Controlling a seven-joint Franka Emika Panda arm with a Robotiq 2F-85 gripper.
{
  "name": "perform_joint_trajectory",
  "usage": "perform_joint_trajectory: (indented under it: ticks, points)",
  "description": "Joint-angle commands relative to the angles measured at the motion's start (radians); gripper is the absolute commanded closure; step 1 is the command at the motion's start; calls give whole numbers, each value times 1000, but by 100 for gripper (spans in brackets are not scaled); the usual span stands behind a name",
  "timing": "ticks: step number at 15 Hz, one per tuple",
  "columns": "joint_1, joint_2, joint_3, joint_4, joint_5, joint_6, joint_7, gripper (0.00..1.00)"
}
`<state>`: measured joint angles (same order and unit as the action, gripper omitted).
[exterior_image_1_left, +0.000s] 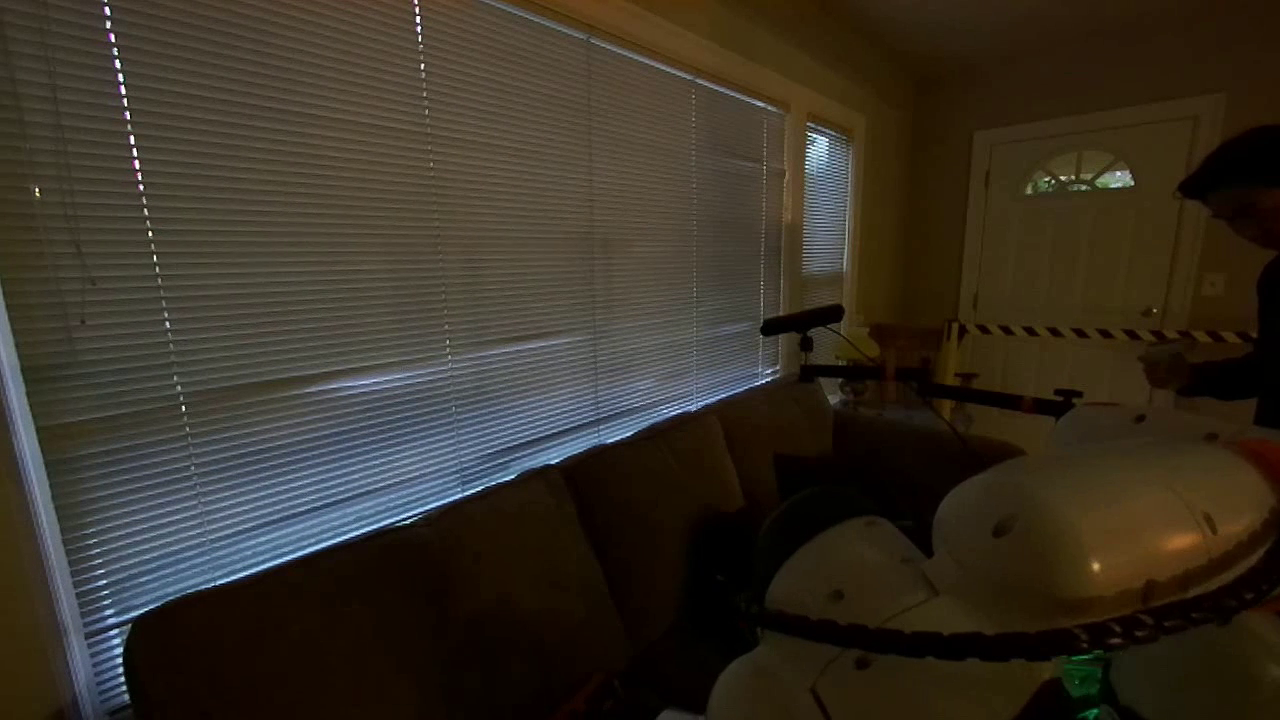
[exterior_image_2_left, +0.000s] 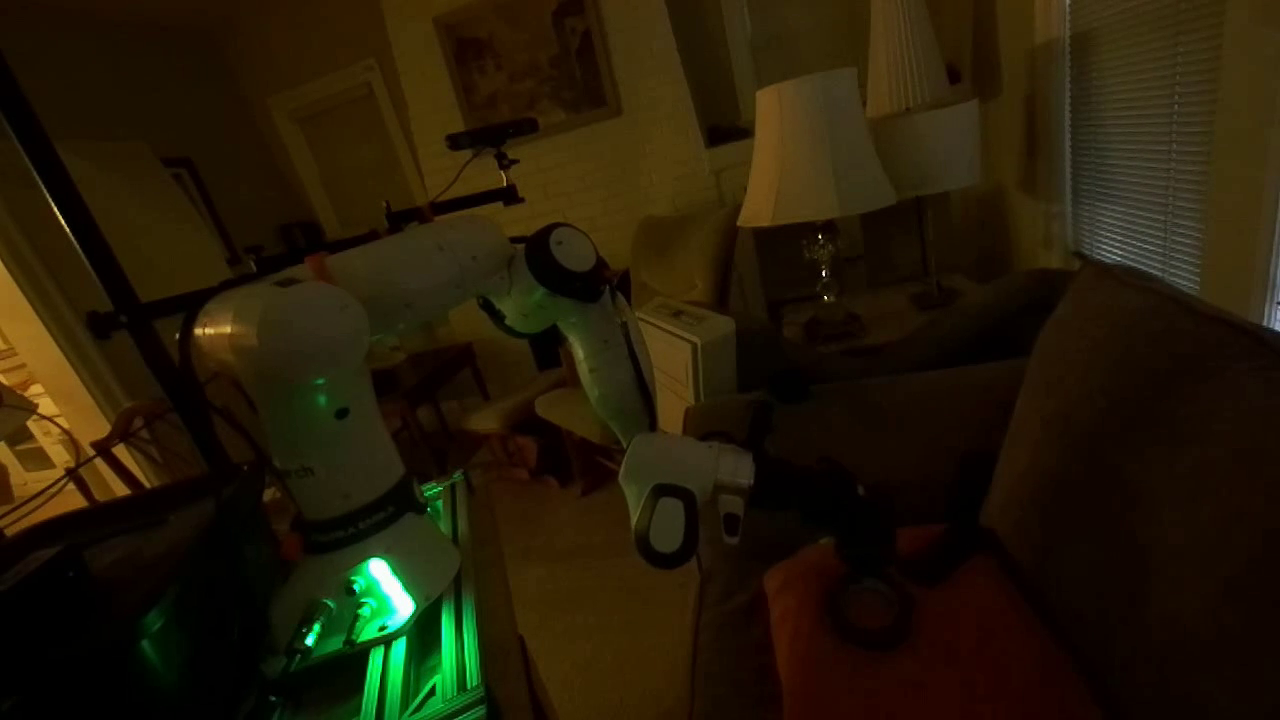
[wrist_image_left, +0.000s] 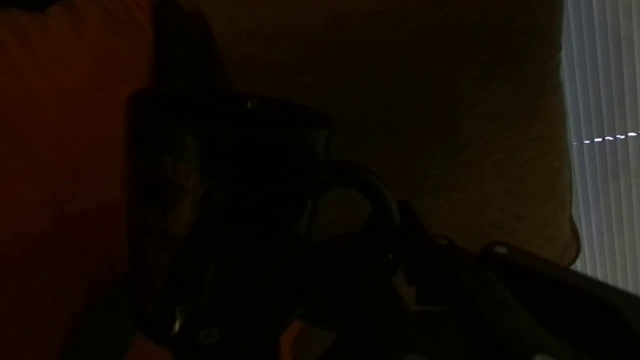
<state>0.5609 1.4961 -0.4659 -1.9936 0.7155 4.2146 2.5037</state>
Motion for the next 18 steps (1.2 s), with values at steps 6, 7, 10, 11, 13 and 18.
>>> perform_joint_trajectory:
  ticks: [6,7,10,11,13,18]
  points:
    - [56,0,-7,-119,78,0,58,90]
    - [59,0,-6,-133,80,0,65,90]
    - [61,0,-6,-142,80,0,69,90]
    - [61,-1,-6,-142,80,0,69,90]
    - [61,-1,-6,-142,80,0,69,90]
    - [61,-1,-6,-142,80,0,69,90]
